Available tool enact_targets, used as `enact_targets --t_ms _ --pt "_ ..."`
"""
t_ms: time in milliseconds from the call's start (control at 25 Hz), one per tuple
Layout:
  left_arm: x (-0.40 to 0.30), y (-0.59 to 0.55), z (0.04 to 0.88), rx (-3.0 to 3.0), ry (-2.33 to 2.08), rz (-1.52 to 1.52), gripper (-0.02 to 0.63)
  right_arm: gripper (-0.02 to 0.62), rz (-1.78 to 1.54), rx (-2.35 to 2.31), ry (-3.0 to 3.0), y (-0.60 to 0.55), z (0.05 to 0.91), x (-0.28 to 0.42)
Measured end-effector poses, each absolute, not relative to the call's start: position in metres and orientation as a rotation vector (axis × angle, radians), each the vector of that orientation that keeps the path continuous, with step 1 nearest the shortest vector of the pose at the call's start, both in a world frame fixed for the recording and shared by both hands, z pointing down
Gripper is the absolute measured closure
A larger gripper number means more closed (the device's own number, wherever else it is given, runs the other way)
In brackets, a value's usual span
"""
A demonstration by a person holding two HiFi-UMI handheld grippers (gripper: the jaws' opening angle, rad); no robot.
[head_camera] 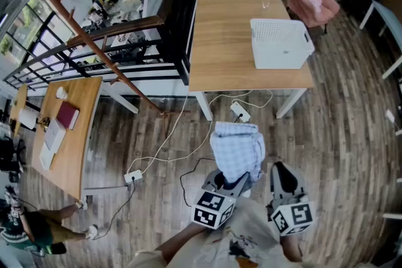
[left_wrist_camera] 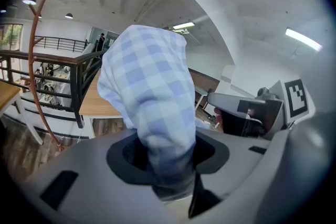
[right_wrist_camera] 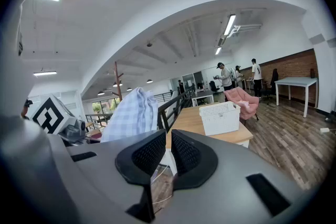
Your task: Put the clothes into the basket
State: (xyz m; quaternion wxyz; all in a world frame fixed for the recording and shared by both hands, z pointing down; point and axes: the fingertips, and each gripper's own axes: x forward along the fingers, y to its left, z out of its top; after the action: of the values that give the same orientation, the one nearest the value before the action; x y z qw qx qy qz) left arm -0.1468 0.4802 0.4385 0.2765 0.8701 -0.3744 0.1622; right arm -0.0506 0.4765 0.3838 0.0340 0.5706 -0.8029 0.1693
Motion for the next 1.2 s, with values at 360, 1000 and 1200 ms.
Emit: enact_targets --t_ms 360,1000,1200 --pt "-0.135 0.492 0.433 2.357 -0.979 0.434 0.434 0.546 0.519 1.722 -2.475 0.484 0.382 -0.050" --pt "-0.203 0.474 0.435 2.313 -1.008 0.356 0.434 0.545 0.600 1.689 -2.519 0.462 0.379 -0.114" --pt "-0.219 0.465 0.442 2.319 -0.984 0.353 0.434 0.545 0.600 1.713 -2.507 0.454 0.383 -0.131"
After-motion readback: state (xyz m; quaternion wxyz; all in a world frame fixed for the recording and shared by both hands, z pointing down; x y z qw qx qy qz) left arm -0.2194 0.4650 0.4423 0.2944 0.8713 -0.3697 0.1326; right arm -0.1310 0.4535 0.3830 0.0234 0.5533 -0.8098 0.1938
